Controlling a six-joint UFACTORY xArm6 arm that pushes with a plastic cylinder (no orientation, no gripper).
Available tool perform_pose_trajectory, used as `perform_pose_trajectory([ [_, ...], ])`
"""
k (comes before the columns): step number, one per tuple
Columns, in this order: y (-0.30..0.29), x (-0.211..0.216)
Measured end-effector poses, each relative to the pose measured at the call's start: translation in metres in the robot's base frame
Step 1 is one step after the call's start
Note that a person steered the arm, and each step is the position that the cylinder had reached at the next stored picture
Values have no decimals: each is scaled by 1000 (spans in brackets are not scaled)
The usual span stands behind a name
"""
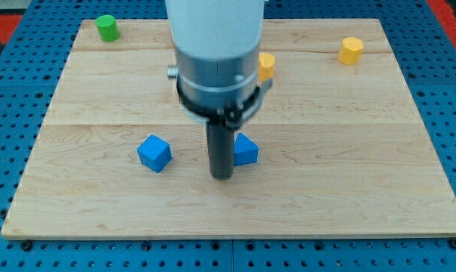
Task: Slide the blue triangle closer to the yellow heart
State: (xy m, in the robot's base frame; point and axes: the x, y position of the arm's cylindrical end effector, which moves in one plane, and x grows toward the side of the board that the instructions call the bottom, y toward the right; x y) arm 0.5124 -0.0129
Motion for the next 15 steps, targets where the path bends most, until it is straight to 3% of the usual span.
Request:
perform_pose_trajectory([
  [2, 44, -91],
  [4, -38, -32],
  [6, 52, -25],
  [8, 110, 29],
  [9, 156, 26],
  [12, 114, 44],
  [15, 129, -8],
])
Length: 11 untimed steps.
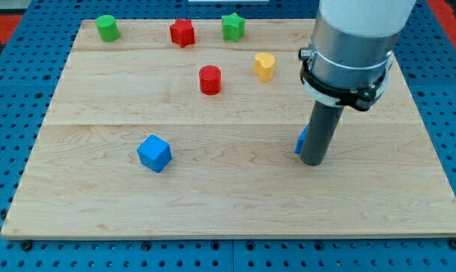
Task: Slide the blue triangle closer to the yellow heart
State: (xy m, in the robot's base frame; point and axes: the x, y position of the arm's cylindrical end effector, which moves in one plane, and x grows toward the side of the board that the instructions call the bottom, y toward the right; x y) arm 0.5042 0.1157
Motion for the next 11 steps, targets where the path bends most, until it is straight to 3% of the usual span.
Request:
perform_pose_trajectory([
  [7, 9, -136],
  [11, -34, -203],
])
